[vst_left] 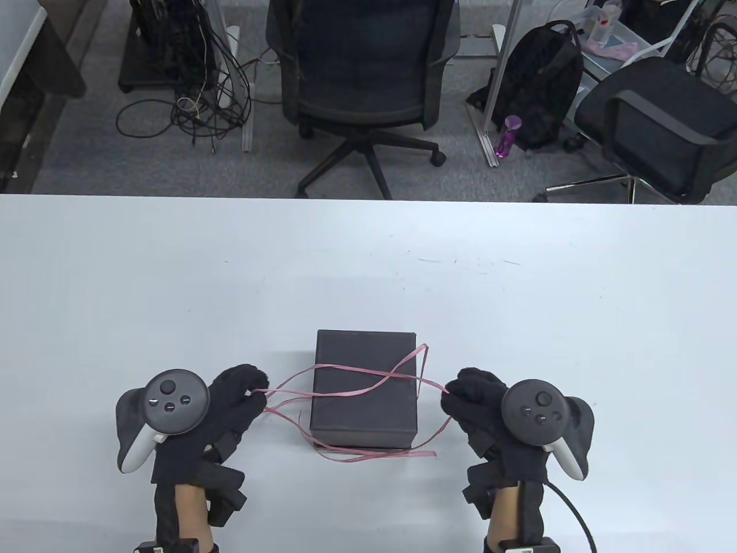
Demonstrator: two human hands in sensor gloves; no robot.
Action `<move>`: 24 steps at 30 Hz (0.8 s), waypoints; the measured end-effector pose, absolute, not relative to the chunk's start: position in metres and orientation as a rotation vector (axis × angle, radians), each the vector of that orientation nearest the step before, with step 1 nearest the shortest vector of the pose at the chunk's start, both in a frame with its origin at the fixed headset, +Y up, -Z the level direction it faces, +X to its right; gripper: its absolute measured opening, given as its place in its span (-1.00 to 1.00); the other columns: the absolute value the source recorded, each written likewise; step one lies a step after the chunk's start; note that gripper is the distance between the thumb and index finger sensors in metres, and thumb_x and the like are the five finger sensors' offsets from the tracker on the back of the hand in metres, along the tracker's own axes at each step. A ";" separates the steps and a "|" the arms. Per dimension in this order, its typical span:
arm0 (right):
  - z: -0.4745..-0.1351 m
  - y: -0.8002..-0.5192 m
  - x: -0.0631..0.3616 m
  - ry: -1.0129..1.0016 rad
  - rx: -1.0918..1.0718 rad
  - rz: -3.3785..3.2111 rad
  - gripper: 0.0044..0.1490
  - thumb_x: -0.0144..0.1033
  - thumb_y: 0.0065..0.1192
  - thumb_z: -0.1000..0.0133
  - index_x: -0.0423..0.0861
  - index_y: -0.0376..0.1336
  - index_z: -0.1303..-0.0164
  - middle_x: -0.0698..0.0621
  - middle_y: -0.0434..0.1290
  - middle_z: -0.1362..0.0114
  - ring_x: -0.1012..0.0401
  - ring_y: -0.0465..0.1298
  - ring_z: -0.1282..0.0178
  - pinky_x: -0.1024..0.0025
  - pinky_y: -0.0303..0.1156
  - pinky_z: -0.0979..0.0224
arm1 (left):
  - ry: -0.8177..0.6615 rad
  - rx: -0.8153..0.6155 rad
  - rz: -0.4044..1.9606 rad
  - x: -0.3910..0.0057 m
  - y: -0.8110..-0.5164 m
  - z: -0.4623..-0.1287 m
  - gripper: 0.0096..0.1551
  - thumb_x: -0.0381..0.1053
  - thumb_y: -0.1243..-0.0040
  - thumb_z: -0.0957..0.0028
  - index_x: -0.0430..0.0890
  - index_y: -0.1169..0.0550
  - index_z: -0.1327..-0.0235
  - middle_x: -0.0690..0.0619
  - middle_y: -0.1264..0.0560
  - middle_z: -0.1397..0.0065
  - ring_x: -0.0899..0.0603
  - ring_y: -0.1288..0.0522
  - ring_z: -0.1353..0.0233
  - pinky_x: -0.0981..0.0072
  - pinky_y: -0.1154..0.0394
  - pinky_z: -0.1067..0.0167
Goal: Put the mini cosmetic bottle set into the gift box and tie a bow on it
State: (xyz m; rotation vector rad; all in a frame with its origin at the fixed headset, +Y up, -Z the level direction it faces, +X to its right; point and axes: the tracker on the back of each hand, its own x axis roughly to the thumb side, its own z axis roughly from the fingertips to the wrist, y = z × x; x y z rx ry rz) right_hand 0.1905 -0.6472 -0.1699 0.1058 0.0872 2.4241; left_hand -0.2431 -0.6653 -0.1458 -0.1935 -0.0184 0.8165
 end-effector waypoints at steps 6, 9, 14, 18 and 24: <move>-0.171 -0.657 0.211 -0.033 -0.015 2.129 -0.51 -0.59 0.12 -0.25 -0.53 0.29 -0.30 -0.65 0.40 -0.27 0.12 0.72 0.02 0.31 0.77 0.04 | 0.127 0.076 1.120 -0.268 -0.667 -0.137 -0.57 -0.17 -0.06 -0.30 -0.20 -0.39 -0.40 -0.35 -0.35 -0.53 0.00 -0.80 0.05 0.44 -0.77 0.13; -0.167 -0.652 0.217 -0.198 -0.073 2.246 -0.51 -0.62 0.10 -0.24 -0.50 0.28 -0.32 -0.66 0.33 -0.35 -0.10 0.58 -0.24 0.02 0.62 -0.23 | 0.185 0.295 1.001 -0.273 -0.659 -0.131 -0.59 -0.18 -0.07 -0.28 -0.19 -0.41 -0.37 -0.33 -0.35 -0.52 -0.13 -0.71 -0.26 0.26 -0.73 -0.15; -0.159 -0.642 0.221 -0.590 -0.081 2.484 -0.53 -0.60 0.12 -0.22 -0.43 0.32 -0.30 -0.62 0.05 -0.56 -0.22 0.30 -0.49 -0.25 0.23 -0.42 | 0.214 0.537 0.677 -0.271 -0.652 -0.124 -0.60 -0.15 -0.10 -0.26 -0.11 -0.44 -0.35 -0.28 -0.28 -0.60 -0.21 -0.55 -0.49 0.07 -0.56 -0.39; -0.156 -0.641 0.226 -0.719 -0.167 2.668 -0.54 -0.57 0.14 -0.21 -0.38 0.33 -0.29 -0.59 -0.02 -0.60 -0.23 0.24 -0.53 -0.28 0.15 -0.45 | 0.220 0.557 0.498 -0.270 -0.653 -0.125 -0.60 -0.13 -0.11 -0.26 -0.08 -0.44 -0.34 -0.24 -0.23 -0.64 -0.23 -0.47 -0.55 0.00 -0.47 -0.45; -0.170 -0.670 0.243 -0.387 -0.412 2.766 -0.54 -0.59 0.14 -0.23 -0.40 0.33 -0.30 -0.63 -0.06 -0.59 -0.29 0.19 -0.52 -0.32 0.12 -0.44 | 0.303 0.365 0.491 -0.279 -0.684 -0.140 -0.61 -0.13 -0.13 -0.24 -0.10 -0.47 -0.32 -0.25 -0.24 -0.64 -0.25 -0.47 -0.55 -0.03 -0.46 -0.45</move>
